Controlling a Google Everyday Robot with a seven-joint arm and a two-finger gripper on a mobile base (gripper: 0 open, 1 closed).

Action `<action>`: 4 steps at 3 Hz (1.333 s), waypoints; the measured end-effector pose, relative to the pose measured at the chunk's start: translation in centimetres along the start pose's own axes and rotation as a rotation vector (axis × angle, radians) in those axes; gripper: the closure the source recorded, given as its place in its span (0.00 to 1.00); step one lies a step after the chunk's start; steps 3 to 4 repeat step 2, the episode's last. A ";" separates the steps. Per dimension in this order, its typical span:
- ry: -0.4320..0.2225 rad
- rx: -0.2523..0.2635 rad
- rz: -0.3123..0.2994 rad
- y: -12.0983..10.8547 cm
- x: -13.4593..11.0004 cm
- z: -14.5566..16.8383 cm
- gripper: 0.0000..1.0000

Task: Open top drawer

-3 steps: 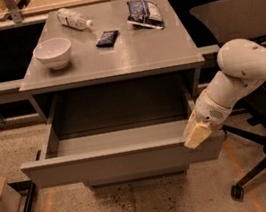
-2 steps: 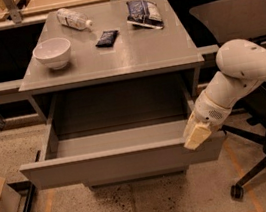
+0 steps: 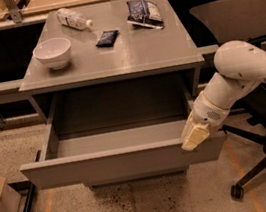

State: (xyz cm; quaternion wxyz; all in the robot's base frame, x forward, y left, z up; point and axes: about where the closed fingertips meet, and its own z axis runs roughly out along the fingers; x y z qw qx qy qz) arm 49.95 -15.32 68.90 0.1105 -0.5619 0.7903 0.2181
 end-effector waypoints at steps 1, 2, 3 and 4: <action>0.001 -0.004 -0.001 0.1 0.0 0.2 0.00; 0.001 -0.004 -0.001 0.1 0.0 0.2 0.00; 0.001 -0.004 -0.001 0.1 0.0 0.2 0.00; 0.001 -0.004 -0.001 0.1 0.0 0.2 0.00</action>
Offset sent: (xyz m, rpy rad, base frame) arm -0.0004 0.0007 -0.0009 0.0001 0.0019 0.0017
